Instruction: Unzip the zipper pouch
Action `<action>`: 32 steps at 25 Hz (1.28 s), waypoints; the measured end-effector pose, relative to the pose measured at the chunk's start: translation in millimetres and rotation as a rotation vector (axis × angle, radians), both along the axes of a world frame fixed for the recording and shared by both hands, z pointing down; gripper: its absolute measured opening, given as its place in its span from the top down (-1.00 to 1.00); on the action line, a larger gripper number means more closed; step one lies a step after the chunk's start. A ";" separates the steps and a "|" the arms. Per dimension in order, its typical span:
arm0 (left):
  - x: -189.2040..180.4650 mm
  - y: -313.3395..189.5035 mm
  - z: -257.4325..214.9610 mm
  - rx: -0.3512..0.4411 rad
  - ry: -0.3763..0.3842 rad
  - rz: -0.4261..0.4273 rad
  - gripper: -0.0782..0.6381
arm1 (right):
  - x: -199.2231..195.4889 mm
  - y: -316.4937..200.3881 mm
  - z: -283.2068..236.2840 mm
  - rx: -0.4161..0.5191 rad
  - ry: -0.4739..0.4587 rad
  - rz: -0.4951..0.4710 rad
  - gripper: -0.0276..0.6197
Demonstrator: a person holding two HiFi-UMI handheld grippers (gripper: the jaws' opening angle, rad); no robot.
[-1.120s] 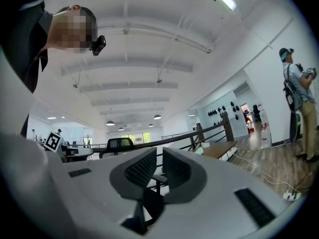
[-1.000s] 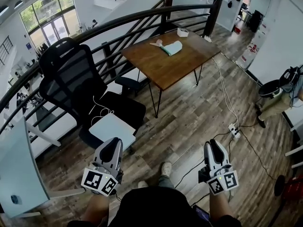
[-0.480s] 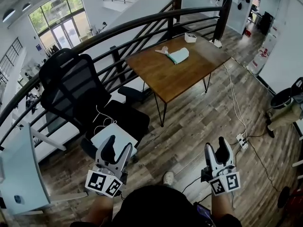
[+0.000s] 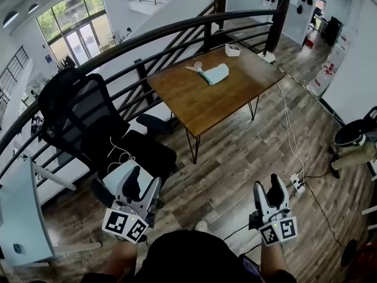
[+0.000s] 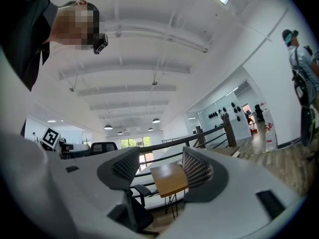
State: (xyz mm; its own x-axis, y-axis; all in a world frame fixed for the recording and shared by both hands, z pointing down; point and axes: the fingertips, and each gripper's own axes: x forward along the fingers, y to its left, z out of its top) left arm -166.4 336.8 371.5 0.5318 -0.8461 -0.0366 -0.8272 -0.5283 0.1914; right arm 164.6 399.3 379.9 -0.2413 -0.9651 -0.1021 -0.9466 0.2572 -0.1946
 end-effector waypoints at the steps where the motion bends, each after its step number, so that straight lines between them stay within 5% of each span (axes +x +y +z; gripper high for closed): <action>1: 5.6 -3.2 -1.6 0.006 0.000 -0.004 0.01 | 6.4 -0.5 0.2 -0.001 0.003 0.000 0.14; 16: 57.2 -45.2 0.0 0.009 -0.036 0.003 0.01 | 74.1 -21.3 12.4 -0.033 -0.002 0.057 0.17; 32: 91.6 -205.2 -7.8 0.037 0.014 0.092 0.01 | 100.9 -146.2 -17.2 0.022 0.042 0.154 0.24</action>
